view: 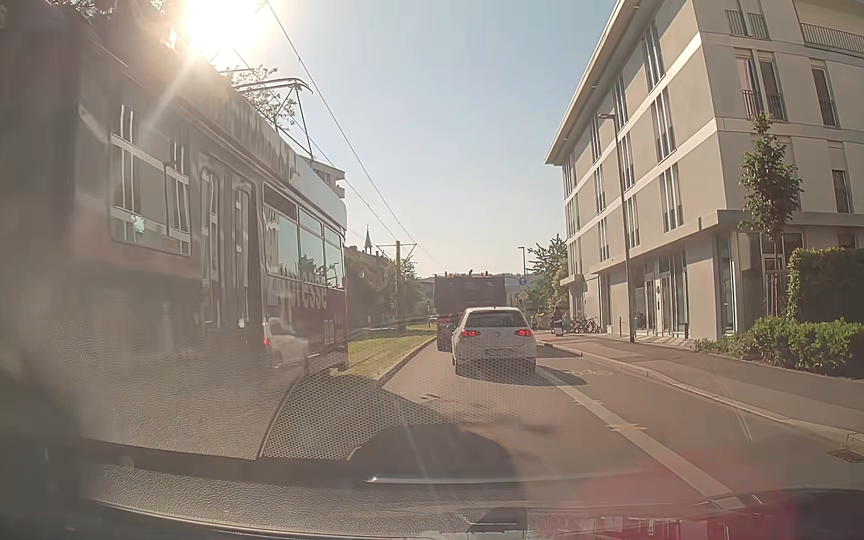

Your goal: Follow the waypoints while adhering to traffic rules and regulations

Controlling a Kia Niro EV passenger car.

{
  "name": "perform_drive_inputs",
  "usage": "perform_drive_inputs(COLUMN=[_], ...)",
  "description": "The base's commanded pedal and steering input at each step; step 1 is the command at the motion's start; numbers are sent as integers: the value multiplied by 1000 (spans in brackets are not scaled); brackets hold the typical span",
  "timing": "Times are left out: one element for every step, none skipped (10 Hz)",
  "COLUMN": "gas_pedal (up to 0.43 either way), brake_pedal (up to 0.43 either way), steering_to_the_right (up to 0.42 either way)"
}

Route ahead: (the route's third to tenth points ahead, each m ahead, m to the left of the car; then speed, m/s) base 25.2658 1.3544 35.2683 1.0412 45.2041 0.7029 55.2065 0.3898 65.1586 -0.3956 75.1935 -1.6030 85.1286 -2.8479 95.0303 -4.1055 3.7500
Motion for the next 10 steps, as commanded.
perform_drive_inputs(gas_pedal=[177,189,189,197,197,197,197,189,169,150], brake_pedal=[0,0,0,0,0,0,0,0,0,0], steering_to_the_right=[1,1,1,1,1,1,1,1,1,1])
